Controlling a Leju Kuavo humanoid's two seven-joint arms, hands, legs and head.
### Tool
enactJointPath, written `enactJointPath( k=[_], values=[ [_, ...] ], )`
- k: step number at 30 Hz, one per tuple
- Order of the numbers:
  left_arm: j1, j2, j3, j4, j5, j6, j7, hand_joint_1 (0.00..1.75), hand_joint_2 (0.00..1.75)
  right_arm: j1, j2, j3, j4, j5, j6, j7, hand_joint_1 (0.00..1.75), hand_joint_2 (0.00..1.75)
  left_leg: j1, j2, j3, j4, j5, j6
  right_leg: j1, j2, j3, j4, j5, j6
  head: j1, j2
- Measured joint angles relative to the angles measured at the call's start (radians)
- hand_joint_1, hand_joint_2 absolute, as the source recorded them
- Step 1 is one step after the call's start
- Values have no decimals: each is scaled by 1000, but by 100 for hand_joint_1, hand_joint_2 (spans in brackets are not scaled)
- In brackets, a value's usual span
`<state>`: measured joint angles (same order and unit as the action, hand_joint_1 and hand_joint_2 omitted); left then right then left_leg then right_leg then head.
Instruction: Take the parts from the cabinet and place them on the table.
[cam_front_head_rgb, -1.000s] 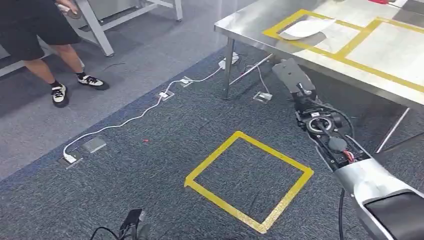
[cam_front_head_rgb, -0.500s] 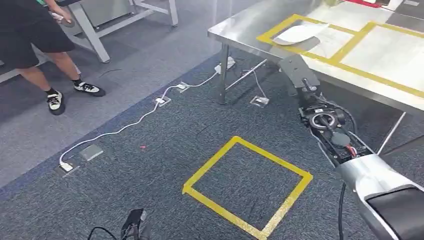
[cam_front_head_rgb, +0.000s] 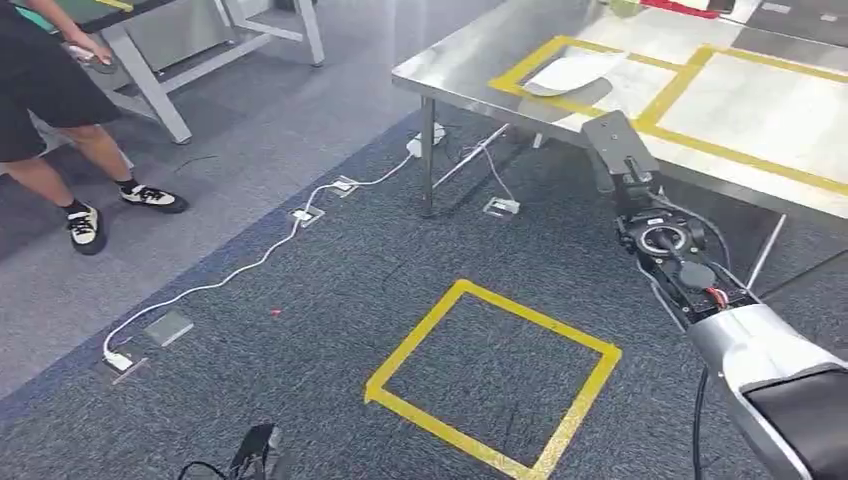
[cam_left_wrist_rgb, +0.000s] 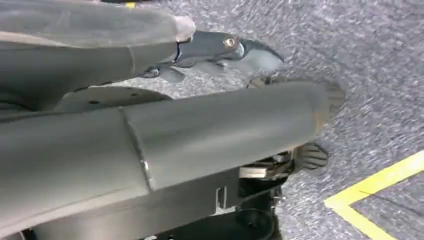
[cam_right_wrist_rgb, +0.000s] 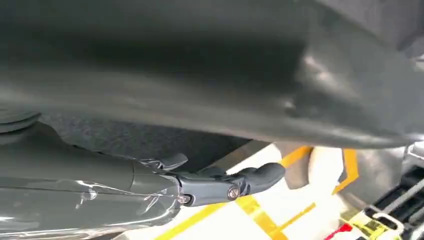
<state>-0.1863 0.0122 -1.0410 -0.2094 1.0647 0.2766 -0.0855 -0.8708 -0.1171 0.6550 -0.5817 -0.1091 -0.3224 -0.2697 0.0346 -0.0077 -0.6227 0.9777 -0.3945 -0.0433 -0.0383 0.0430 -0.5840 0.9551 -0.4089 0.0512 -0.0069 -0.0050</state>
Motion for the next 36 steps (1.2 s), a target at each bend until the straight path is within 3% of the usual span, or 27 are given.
enactJointPath(
  k=[1,2,4,5,6,7,8,10,11,14,15,16,17,20,21,22,23,25,26,27,29,31,32,33,35,36],
  values=[
    [-1,0,0,0,0,0,0,0,0,1,-8,0,2,-7,-2,2,0,0,1,2,4,-3,1,11,-2,-12,0,13,-11,3,3,0],
    [-1,1,0,0,0,0,0,0,0,1,-15,-2,3,-10,-3,3,0,0,-1,3,6,-3,0,15,1,-30,-17,63,-47,1,5,0],
    [1,1,0,0,0,0,0,0,0,3,-28,-8,6,-12,-3,3,0,0,-6,3,8,-3,-2,23,6,-35,-91,231,-132,0,7,0],
    [2,1,0,0,0,0,0,0,0,6,-35,-9,8,-13,-3,3,0,0,-10,3,9,-3,-3,24,9,-35,-130,313,-163,-2,8,0],
    [4,1,0,0,0,0,0,0,0,10,-40,-10,10,-15,-3,3,0,0,-11,3,10,-3,-4,26,12,-35,-151,352,-170,-5,8,0],
    [5,1,0,0,0,0,0,0,0,14,-44,-10,12,-16,-3,3,0,0,-14,3,11,-2,-6,27,15,-35,-146,336,-151,-10,10,0],
    [5,1,0,0,0,0,0,0,0,15,-47,-11,13,-16,-3,3,0,0,-16,4,15,-2,-7,29,18,-36,-115,272,-111,-18,11,0],
    [3,0,0,0,0,0,0,0,0,12,-52,-16,13,-20,-7,3,0,0,-21,7,27,-3,-13,29,28,-41,-20,80,-15,-37,11,0],
    [3,-3,0,0,0,0,0,0,0,11,-55,-16,13,-23,-10,3,0,0,-22,9,28,-4,-15,27,36,-55,6,29,-14,-47,10,0],
    [6,-3,0,0,0,0,0,0,0,13,-63,-16,13,-26,-12,5,0,0,-23,15,28,-6,-14,18,43,-46,8,18,-13,-47,11,0],
    [6,-3,0,0,0,0,0,0,0,13,-64,-17,13,-26,-12,5,0,0,-24,18,30,-10,-13,13,42,-44,8,13,-11,-48,12,0],
    [5,-2,0,0,0,0,0,0,0,13,-65,-17,13,-26,-12,5,0,0,-26,18,28,-5,-22,6,29,-43,22,-3,-4,-50,10,0],
    [4,-1,0,0,0,0,0,0,0,11,-65,-17,13,-24,-12,4,0,0,-24,15,21,21,-41,3,30,-40,24,-7,-1,-52,9,0],
    [6,-1,0,0,0,0,0,0,0,14,-65,-17,13,-24,-12,4,0,0,-24,13,-99,272,-155,-3,31,-36,23,-6,-1,-57,2,0],
    [8,-1,0,0,0,0,0,0,0,16,-65,-17,13,-24,-12,4,0,0,-23,13,-126,323,-165,-5,31,-33,23,-6,-1,-57,2,0],
    [10,-1,0,0,0,0,0,0,0,18,-65,-17,13,-24,-12,4,0,0,-22,13,-130,323,-152,-5,31,-28,23,-6,-1,-57,2,0],
    [9,-1,0,0,0,0,0,0,0,19,-65,-17,13,-24,-12,4,0,0,-21,13,-109,273,-115,-4,30,-23,24,-4,-2,-57,1,0],
    [7,2,0,0,0,0,0,0,0,18,-65,-17,13,-24,-17,6,0,0,-20,12,-23,88,-23,1,29,-13,24,1,-6,-51,-1,0],
    [6,3,0,0,0,0,0,0,0,19,-66,-18,13,-28,-22,7,0,0,-19,3,15,1,-7,5,29,-10,22,6,-11,-45,-2,0],
    [4,3,0,0,0,0,0,0,0,19,-74,-20,13,-32,-26,9,0,0,-21,3,21,-6,-9,11,38,-7,16,12,-14,-40,-4,0],
    [4,3,0,0,0,0,2,0,0,25,-84,-24,14,-46,-29,12,0,0,-27,5,20,-3,-10,17,35,-7,17,8,-14,-33,3,0],
    [3,3,0,0,-1,0,2,0,0,33,-103,-32,14,-54,-34,14,0,0,-23,6,23,-12,-5,32,33,-7,18,8,-18,-23,2,0],
    [2,4,0,0,-1,0,2,0,0,37,-110,-35,14,-59,-35,16,0,0,-21,7,25,-15,-3,35,31,-20,12,31,-38,-18,2,0],
    [2,4,0,0,-1,0,2,0,0,37,-119,-40,14,-59,-35,17,0,0,-21,7,26,-16,-4,40,30,-29,-14,91,-77,-13,9,0],
    [4,4,0,0,-1,0,2,0,0,43,-130,-43,15,-59,-35,18,0,0,-22,10,25,-16,-5,42,29,-32,-96,270,-159,-6,10,0],
    [5,4,0,0,0,0,2,0,0,50,-133,-44,16,-68,-35,18,0,0,-22,12,25,-16,-5,43,29,-32,-126,331,-177,-4,10,0]
  ],
)
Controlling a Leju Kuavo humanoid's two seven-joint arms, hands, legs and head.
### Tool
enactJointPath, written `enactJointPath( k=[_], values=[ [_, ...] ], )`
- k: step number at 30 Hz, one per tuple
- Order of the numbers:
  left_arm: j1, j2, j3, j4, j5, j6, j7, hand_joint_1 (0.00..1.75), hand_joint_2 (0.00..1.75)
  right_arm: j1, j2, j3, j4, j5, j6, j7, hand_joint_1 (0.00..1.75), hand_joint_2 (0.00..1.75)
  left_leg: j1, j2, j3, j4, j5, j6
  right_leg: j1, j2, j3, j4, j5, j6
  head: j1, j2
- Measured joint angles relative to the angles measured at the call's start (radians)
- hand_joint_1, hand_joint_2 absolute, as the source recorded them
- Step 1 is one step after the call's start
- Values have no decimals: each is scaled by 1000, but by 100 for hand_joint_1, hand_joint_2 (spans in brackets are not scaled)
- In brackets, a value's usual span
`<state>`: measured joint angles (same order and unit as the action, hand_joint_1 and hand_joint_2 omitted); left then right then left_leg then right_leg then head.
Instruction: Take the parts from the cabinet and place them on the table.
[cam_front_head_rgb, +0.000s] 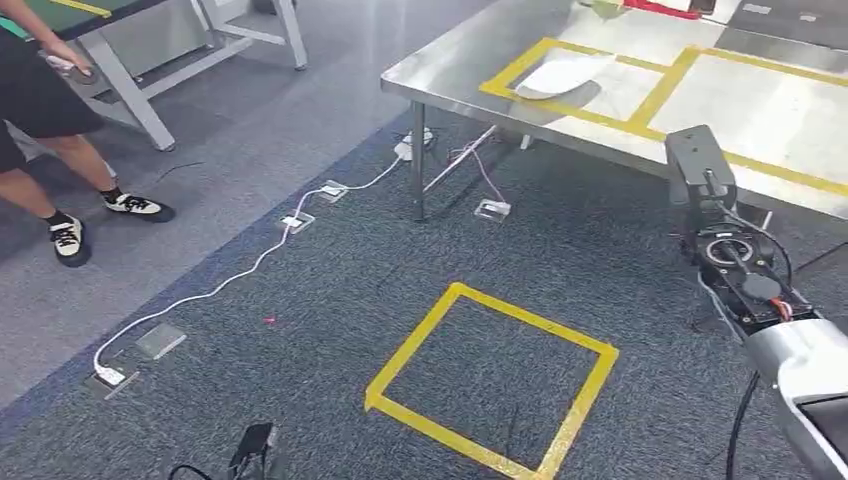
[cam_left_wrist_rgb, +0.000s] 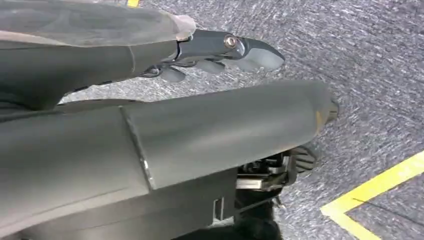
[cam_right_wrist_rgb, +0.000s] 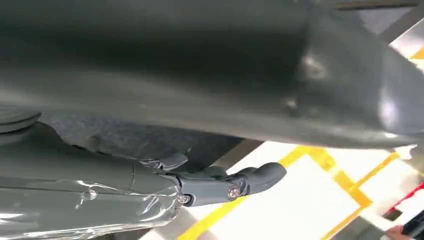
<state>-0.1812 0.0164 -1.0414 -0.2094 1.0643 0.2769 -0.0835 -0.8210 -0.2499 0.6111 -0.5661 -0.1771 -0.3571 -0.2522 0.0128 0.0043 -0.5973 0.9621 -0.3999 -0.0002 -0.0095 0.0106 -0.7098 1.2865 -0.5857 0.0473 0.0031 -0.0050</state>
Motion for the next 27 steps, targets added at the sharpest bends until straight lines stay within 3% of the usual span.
enactJointPath(
  k=[1,2,5,6,8,9,10,16,22,24,25,27],
  values=[
    [1,0,0,0,2,3,0,0,0,7,-3,-3,0,-23,1,-5,0,0,0,2,1,0,0,0,0,-1,-10,15,6,1,0,0],
    [1,0,0,0,4,6,-1,0,0,16,-5,-8,0,-49,2,-19,0,0,1,2,2,0,-1,0,-1,-3,5,-22,36,0,0,0],
    [2,-2,0,0,9,9,-2,0,0,29,-6,-35,-2,-115,2,-81,0,0,0,3,9,0,-6,-6,0,-14,137,-300,171,-11,0,0],
    [2,-2,0,0,11,10,-3,0,0,31,-6,-44,-4,-132,2,-101,0,0,-7,3,7,2,-6,-10,7,-16,150,-324,157,-14,0,0],
    [6,-1,0,0,16,12,-3,0,0,45,-5,-58,-7,-160,-5,-130,0,0,-8,3,6,6,-11,-13,6,-13,150,-331,163,-19,0,0],
    [9,0,0,0,18,14,-3,0,0,54,-5,-66,-10,-174,-9,-142,0,0,-11,2,6,5,-8,12,5,-12,151,-330,161,-13,-2,0],
    [12,-1,0,0,18,15,-3,0,0,63,-5,-75,-15,-192,-10,-155,0,0,-10,5,8,5,-9,14,6,-9,151,-331,162,-13,-3,0],
    [12,-1,0,0,21,17,-3,0,0,100,-5,-114,-35,-226,-9,-199,0,0,-10,6,14,-9,-3,1,4,-7,150,-331,162,-20,-5,0],
    [13,2,0,0,22,17,-3,0,0,145,4,-138,-88,-262,-8,-254,0,0,-16,6,13,-8,-7,7,1,-8,151,-332,161,-18,-6,0],
    [13,1,0,0,22,17,-4,0,0,152,5,-143,-109,-262,-10,-257,0,0,-14,6,23,-30,-1,9,3,-7,157,-344,164,-13,-6,0],
    [13,0,0,0,22,17,-4,0,0,155,5,-148,-115,-262,-10,-259,0,0,-4,12,38,-51,7,5,0,-10,155,-332,154,-11,-5,0],
    [13,-2,0,0,22,17,-4,0,0,155,5,-150,-122,-262,-10,-260,0,0,-5,12,49,-60,8,10,0,-8,104,-215,88,-6,-4,0]
  ],
)
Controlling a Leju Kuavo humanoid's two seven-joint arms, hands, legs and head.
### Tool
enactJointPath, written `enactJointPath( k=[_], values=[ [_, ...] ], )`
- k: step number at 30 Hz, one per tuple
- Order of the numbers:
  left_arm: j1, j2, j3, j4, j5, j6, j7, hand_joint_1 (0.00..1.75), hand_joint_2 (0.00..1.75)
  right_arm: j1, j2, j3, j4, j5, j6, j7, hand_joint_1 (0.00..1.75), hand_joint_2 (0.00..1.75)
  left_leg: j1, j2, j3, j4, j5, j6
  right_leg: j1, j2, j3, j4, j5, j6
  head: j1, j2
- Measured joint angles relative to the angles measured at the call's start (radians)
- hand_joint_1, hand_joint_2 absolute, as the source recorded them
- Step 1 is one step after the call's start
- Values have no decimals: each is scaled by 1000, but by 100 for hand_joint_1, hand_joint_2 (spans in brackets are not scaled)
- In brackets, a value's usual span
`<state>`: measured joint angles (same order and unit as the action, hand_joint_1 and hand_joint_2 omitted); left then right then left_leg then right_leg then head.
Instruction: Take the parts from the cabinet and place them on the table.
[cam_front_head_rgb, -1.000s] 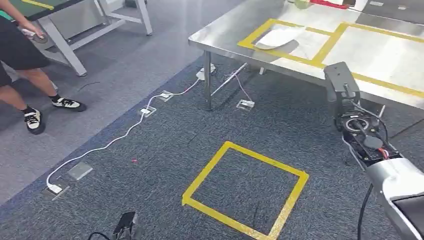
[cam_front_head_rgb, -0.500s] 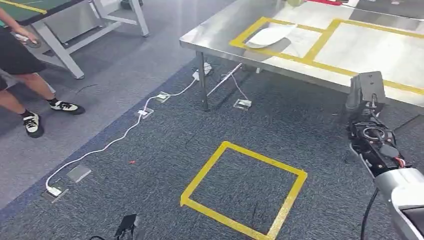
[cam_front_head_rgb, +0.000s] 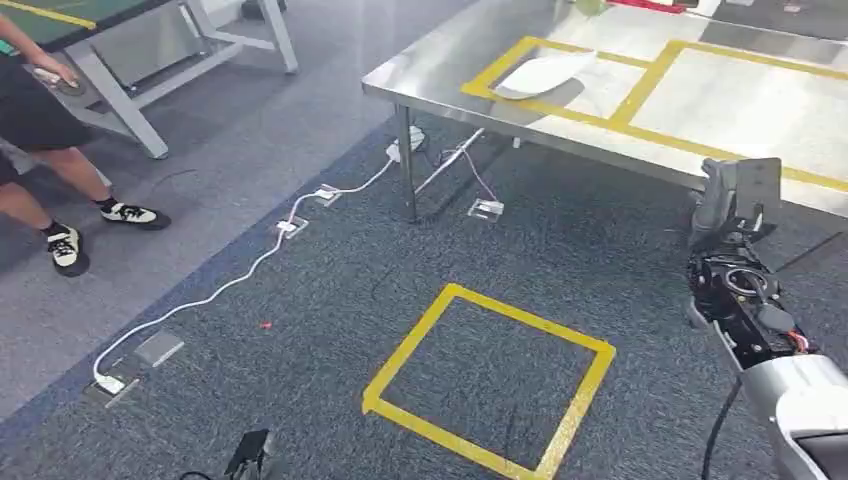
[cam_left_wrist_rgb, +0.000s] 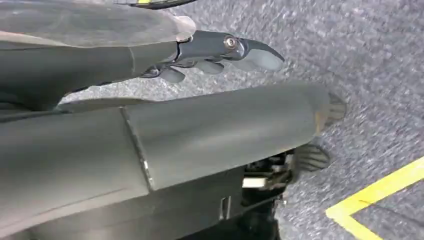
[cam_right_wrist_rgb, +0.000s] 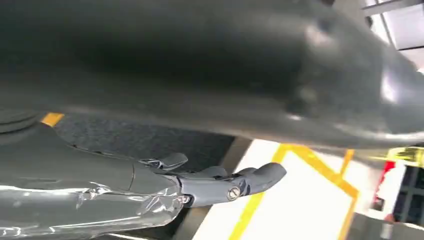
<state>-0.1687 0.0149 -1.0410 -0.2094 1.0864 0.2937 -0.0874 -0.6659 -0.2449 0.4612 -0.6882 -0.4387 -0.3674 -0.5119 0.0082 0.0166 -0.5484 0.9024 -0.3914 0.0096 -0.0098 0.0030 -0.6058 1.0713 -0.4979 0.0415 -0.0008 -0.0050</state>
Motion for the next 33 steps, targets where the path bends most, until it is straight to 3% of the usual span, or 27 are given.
enactJointPath(
  k=[2,3,4,5,7,8,9,12,13,14,17,18,19,20,22,23,24,25,27,28,29,32,33],
  values=[
    [1,0,0,0,0,0,0,0,0,9,0,-5,-3,0,0,0,0,0,0,0,3,0,-4,2,-2,0,-85,169,-66,9,0,0],
    [1,-1,0,0,0,0,0,0,0,14,0,-6,-3,0,0,0,0,0,2,-1,4,2,-5,0,-6,-1,-108,206,-66,14,1,0],
    [2,-3,0,0,0,0,0,0,0,18,0,-8,-3,0,0,0,0,0,5,-2,5,4,-8,-4,-10,-1,-104,186,-41,18,1,0],
    [2,-3,0,0,0,0,0,0,0,20,0,-10,-8,0,0,0,0,0,9,-3,8,8,-13,-9,-15,-2,-75,119,5,23,1,0],
    [1,-5,0,0,0,0,0,0,0,20,0,-16,-17,0,0,0,0,0,17,-4,12,26,-28,-24,-26,-11,17,-79,108,35,1,0],
    [2,-2,0,0,0,0,0,0,0,18,1,-17,-17,0,0,0,0,0,14,-5,10,31,-35,-33,-21,-12,36,-109,87,40,3,0],
    [1,-3,0,0,0,0,0,0,0,19,1,-18,-21,0,0,0,0,0,13,-5,4,45,-37,-38,-19,-2,33,-115,90,20,6,0],
    [3,-4,0,0,1,0,-1,0,0,25,1,-22,-27,0,0,0,0,0,14,-3,6,39,-36,-50,-15,4,30,-106,85,-3,-1,0],
    [1,-4,0,0,1,0,-1,0,0,25,1,-23,-32,0,0,0,0,0,18,-4,4,45,-47,-55,-20,4,39,-115,87,-13,-3,0],
    [0,-4,0,0,2,0,-2,0,0,22,1,-25,-36,0,0,-1,0,0,17,-6,-13,86,-71,-56,-19,5,42,-117,86,-19,-5,0],
    [2,-4,0,0,2,0,-2,0,0,21,1,-26,-37,0,0,-1,0,0,16,-9,-149,341,-171,-59,-15,5,43,-116,82,-28,-14,0],
    [4,-4,0,0,2,0,-2,0,0,22,2,-26,-37,0,0,-1,0,0,16,-10,-183,393,-179,-59,-13,6,44,-116,81,-30,-15,0],
    [4,-4,0,0,2,0,-2,0,0,23,2,-26,-37,0,0,-1,0,0,16,-10,-192,392,-160,-56,-12,9,46,-116,81,-30,-16,0],
    [4,-4,0,0,3,0,-2,0,0,23,3,-27,-38,0,0,-1,0,0,16,-10,-175,339,-118,-51,-12,11,48,-116,79,-30,-16,0],
    [4,-2,0,0,3,0,-2,0,0,22,3,-27,-44,0,0,-1,0,0,14,-12,-90,140,-12,-40,-13,16,54,-116,75,-25,-19,0],
    [4,-1,0,0,3,0,-2,0,0,22,4,-29,-45,0,0,-1,0,0,14,-16,-59,66,8,-36,-13,17,55,-117,72,-21,-20,0],
    [3,-1,0,0,3,0,-2,0,0,22,4,-29,-45,0,0,-1,0,0,7,-17,-50,49,1,-38,-5,22,51,-113,69,-15,-23,0],
    [4,-1,0,0,3,0,-2,0,0,22,5,-29,-45,0,0,-1,0,0,6,-17,-52,52,0,-36,-8,22,51,-116,69,-10,-16,0],
    [4,0,0,0,4,0,-2,0,0,23,5,-29,-46,0,0,0,0,0,-1,-17,-52,51,-1,-26,-13,23,56,-125,71,4,-15,0],
    [3,0,0,0,4,0,-2,0,0,23,5,-30,-47,0,0,0,0,0,4,-15,-46,40,4,-18,-15,22,57,-124,66,11,-15,0],
    [2,0,0,0,4,0,-2,0,0,23,5,-31,-48,0,0,-1,0,0,4,-15,-41,36,5,-14,-16,13,50,-101,47,11,-13,0],
    [3,-1,0,0,4,0,-2,0,0,23,5,-31,-48,0,0,0,0,0,-1,-15,-37,36,0,-3,-15,6,-64,147,-73,17,-7,0],
    [3,-2,0,0,4,0,-2,0,0,26,5,-31,-48,0,0,0,0,0,-3,-15,-36,36,-1,-1,-15,6,-99,216,-92,18,-7,0]
  ],
)
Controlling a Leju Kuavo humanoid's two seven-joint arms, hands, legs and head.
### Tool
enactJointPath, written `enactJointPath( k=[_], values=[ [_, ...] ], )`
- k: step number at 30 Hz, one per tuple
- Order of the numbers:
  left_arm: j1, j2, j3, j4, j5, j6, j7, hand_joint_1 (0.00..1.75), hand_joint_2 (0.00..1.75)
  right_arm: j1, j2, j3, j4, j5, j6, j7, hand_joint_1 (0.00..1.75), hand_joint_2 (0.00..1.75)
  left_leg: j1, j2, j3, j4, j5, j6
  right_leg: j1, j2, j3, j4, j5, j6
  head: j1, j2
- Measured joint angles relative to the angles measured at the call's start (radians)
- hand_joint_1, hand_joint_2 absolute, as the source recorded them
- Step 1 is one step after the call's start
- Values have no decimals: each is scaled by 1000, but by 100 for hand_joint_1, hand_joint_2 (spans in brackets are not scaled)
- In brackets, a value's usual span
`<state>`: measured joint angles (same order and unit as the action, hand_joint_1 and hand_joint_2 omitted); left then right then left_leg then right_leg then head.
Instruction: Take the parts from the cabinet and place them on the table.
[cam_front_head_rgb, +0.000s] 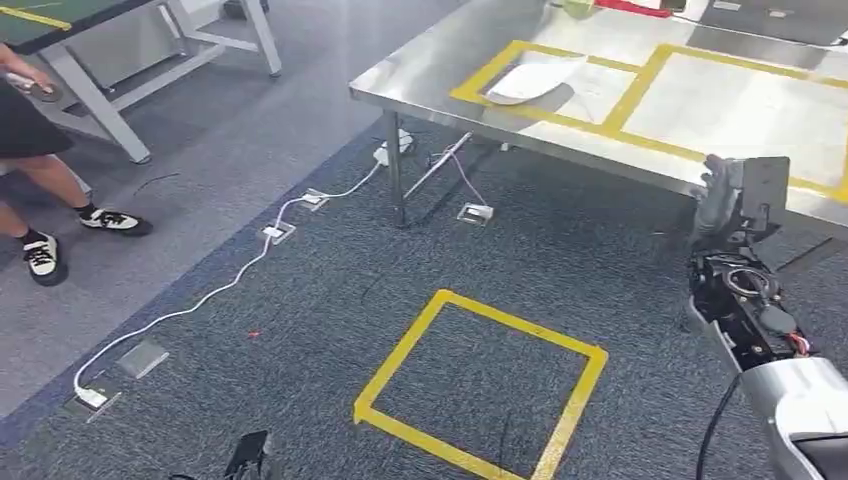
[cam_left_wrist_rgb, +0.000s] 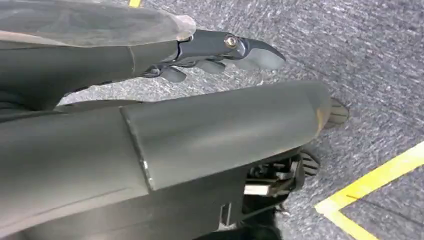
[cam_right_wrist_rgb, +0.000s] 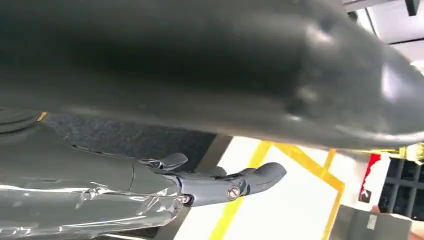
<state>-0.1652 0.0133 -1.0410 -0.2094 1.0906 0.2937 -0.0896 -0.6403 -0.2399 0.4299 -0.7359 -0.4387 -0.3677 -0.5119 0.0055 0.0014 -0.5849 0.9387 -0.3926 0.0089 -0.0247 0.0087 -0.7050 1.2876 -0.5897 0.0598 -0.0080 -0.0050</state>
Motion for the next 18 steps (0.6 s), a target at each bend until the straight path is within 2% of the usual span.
enactJointPath(
  k=[1,2,3,4,5,6,9,10,11,12,14,15,16,17,18],
  values=[
    [0,0,0,0,0,0,0,0,0,2,0,0,0,0,0,0,0,0,-1,0,2,1,-1,1,0,0,-10,12,10,-1,0,0],
    [0,0,0,0,0,0,0,0,0,3,0,0,0,0,0,0,0,0,-2,-1,5,1,-3,2,0,0,6,-28,41,-3,0,0],
    [0,-1,0,0,0,0,0,0,0,2,0,0,0,0,0,0,0,0,-3,-1,8,2,-5,1,1,-1,42,-104,87,-6,0,0],
    [0,-2,0,0,0,0,0,0,0,0,0,0,-1,0,0,0,0,0,-3,-2,14,3,-8,0,3,-2,92,-209,141,-12,1,0],
    [0,-2,0,0,0,0,0,0,0,-1,0,-2,-3,0,0,0,0,0,-3,-2,18,3,-12,-4,8,-7,137,-306,181,-21,2,0],
    [0,-3,0,0,0,0,0,0,0,-4,0,-2,-3,0,0,0,0,0,-10,-2,16,9,-14,-8,16,-12,150,-330,170,-27,0,0],
    [1,-4,0,0,0,0,0,0,0,-3,0,-3,-3,0,0,0,0,0,-7,1,15,4,-12,-19,18,-8,147,-332,167,-35,2,0],
    [0,-3,0,0,0,0,0,0,0,-4,0,-6,-3,0,0,0,0,0,-12,2,16,6,-14,-24,9,-7,152,-341,173,-43,1,0],
    [0,-3,0,0,0,0,0,0,0,-4,0,-6,-5,0,0,0,0,0,-8,1,12,22,-27,-31,6,-8,158,-347,176,-46,2,0],
    [-1,-3,0,0,0,0,0,0,0,-6,0,-7,-8,0,0,-1,0,0,-8,0,-13,77,-64,-35,4,-8,159,-348,176,-52,-3,0],
    [1,-2,0,0,0,0,0,0,0,-5,1,-8,-8,0,0,0,0,0,-2,0,-101,260,-148,-43,5,-8,158,-348,175,-55,-10,0],
    [2,-2,0,0,0,0,0,0,0,-5,2,-8,-8,0,0,0,0,0,0,0,-138,332,-171,-46,6,-8,158,-348,175,-55,-10,0],
    [2,-2,0,0,0,0,0,0,0,-4,2,-8,-8,0,0,0,0,0,2,0,-156,362,-171,-48,5,-8,158,-348,175,-54,-11,0],
    [2,-2,0,0,0,0,0,0,0,-4,2,-8,-8,0,0,0,0,0,4,0,-148,337,-147,-49,4,-7,159,-347,175,-54,-11,0],
    [2,-2,0,0,0,0,0,0,0,-4,2,-8,-8,0,0,0,0,0,7,0,-114,264,-103,-50,2,-5,160,-347,174,-52,-11,0]
  ],
)
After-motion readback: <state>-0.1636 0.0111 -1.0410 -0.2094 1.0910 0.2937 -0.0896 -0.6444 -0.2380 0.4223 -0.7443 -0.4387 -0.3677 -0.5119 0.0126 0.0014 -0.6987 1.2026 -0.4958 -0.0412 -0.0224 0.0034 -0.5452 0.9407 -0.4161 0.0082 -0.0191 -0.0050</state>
